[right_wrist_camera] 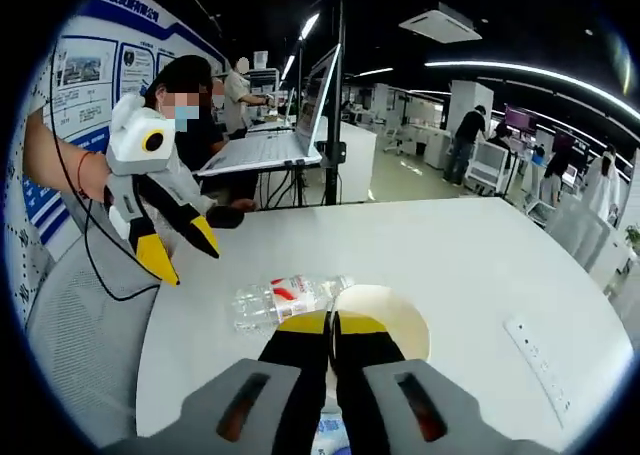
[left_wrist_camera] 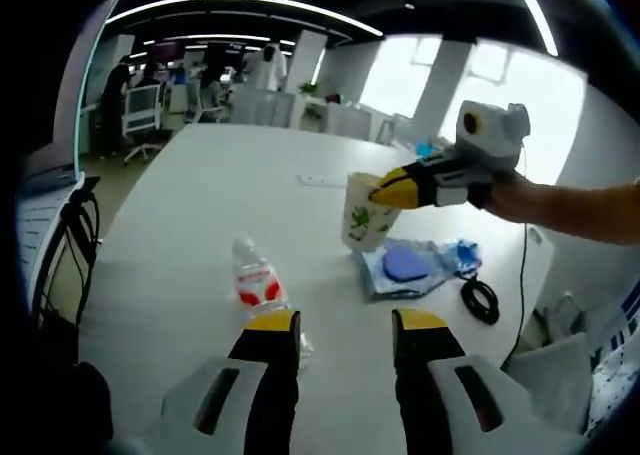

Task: Arrange the tabletop items into an orderly group along one side of the table until the central work area is clear of visible clutter.

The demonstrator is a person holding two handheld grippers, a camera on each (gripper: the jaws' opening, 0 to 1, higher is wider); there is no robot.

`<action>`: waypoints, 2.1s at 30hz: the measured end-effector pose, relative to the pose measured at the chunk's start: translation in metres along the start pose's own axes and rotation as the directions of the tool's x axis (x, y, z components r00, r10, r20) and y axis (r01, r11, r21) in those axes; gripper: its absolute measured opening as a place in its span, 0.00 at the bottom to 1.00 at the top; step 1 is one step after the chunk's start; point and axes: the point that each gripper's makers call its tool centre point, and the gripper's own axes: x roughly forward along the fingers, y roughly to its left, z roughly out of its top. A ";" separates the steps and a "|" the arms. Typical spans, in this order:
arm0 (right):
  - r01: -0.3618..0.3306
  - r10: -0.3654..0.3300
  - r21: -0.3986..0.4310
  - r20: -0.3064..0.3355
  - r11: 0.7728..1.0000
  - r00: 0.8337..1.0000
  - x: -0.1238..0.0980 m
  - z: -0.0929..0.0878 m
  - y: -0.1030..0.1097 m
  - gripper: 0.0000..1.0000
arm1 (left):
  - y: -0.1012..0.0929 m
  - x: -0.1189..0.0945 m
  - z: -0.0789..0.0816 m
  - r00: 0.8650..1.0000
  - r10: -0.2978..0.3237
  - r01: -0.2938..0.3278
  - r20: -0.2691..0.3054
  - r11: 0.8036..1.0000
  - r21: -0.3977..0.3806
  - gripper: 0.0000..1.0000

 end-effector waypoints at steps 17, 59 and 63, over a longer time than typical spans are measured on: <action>0.041 -0.040 0.033 -0.031 0.999 0.999 0.030 -0.045 0.005 0.00 | 0.011 -0.004 -0.007 1.000 0.028 -0.028 -0.013 0.999 -0.018 0.33; 0.042 -0.042 -0.005 -0.065 0.999 0.997 0.035 -0.063 0.015 0.03 | 0.011 -0.006 -0.014 0.999 0.035 -0.036 -0.028 0.999 -0.026 0.32; 0.038 -0.039 -0.005 -0.066 0.999 0.997 0.035 -0.063 0.017 0.06 | 0.010 -0.006 -0.014 0.999 0.034 -0.034 -0.027 0.999 -0.026 0.32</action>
